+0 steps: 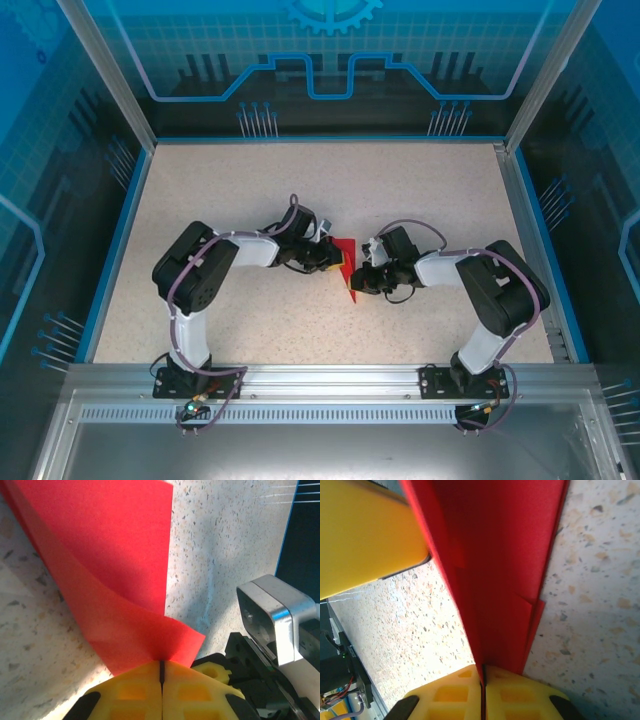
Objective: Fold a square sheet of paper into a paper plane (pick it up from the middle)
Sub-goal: Fold the wing for the fifth time at the center of the table.
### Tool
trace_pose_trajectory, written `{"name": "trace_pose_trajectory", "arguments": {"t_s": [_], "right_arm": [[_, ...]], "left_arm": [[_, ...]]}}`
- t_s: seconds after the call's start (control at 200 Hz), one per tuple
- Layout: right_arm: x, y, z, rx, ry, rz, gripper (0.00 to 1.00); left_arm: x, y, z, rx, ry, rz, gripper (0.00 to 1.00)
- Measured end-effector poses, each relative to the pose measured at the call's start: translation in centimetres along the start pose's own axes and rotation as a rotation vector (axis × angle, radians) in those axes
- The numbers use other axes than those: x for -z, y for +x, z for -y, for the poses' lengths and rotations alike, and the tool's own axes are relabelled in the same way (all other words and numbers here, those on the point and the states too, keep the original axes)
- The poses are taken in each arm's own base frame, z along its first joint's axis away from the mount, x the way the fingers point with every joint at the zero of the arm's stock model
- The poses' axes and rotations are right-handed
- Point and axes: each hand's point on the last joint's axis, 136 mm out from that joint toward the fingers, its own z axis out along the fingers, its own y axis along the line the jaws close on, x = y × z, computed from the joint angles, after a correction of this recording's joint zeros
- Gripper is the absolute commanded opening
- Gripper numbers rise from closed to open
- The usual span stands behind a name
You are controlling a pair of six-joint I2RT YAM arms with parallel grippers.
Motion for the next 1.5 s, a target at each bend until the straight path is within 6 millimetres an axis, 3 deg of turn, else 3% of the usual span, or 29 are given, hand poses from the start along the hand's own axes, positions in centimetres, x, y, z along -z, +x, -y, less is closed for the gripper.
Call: {"name": "trace_pose_trajectory", "arguments": {"t_s": [0.775,1.366,1.501], "right_arm": [[0.3,0.0,-0.2,-0.018,-0.013,-0.010,0.13],[1.2,2.2,0.2,-0.081,-0.010,-0.036,0.13],[1.5,2.5,0.0,-0.080,-0.018,-0.039,0.17]], "left_arm": [[-1.2,-0.2,-1.7,0.034,-0.111,-0.041,0.06],[-1.2,-0.1,-1.8,0.025,-0.117,-0.044,0.05],[-1.2,-0.1,-1.8,0.025,-0.117,-0.044,0.05]]}}
